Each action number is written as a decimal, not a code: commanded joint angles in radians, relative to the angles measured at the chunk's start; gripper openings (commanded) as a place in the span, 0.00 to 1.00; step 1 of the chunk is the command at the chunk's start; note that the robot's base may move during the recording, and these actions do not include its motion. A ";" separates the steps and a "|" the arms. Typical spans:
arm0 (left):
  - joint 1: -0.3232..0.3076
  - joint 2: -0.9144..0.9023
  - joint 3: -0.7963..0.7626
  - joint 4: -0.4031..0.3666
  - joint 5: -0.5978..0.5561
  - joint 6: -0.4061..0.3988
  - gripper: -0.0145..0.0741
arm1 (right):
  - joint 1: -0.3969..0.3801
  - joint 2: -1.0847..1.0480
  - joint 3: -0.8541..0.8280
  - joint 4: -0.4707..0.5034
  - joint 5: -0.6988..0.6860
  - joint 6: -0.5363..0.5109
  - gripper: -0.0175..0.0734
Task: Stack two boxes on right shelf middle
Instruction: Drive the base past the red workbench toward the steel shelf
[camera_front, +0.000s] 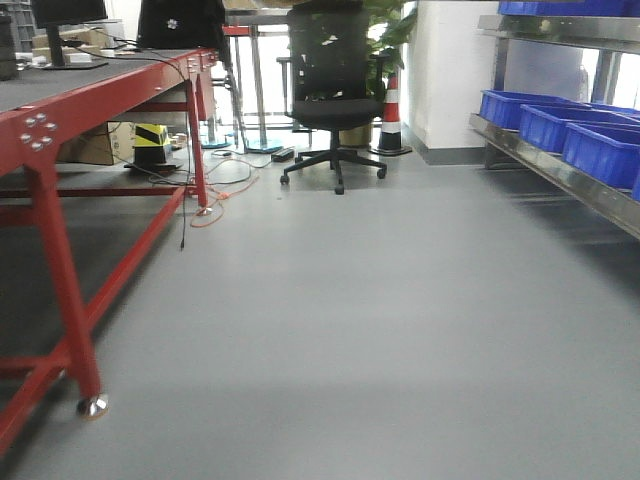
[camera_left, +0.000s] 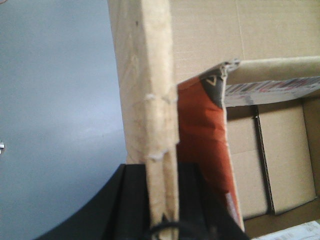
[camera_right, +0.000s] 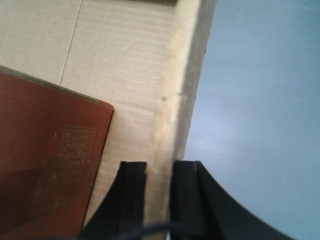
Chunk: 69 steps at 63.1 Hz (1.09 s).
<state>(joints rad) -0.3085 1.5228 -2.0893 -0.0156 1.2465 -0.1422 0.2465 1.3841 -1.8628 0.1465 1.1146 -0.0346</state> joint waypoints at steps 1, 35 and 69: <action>0.005 -0.012 -0.014 0.023 -0.037 -0.001 0.04 | -0.005 -0.010 -0.009 -0.031 -0.052 -0.010 0.03; 0.005 -0.012 -0.014 0.026 -0.037 -0.001 0.04 | -0.005 -0.010 -0.009 -0.031 -0.052 -0.010 0.03; 0.005 -0.012 -0.014 0.026 -0.037 -0.001 0.04 | -0.005 -0.010 -0.009 -0.031 -0.052 -0.010 0.03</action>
<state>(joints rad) -0.3085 1.5228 -2.0893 -0.0101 1.2465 -0.1422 0.2465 1.3859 -1.8628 0.1465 1.1146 -0.0346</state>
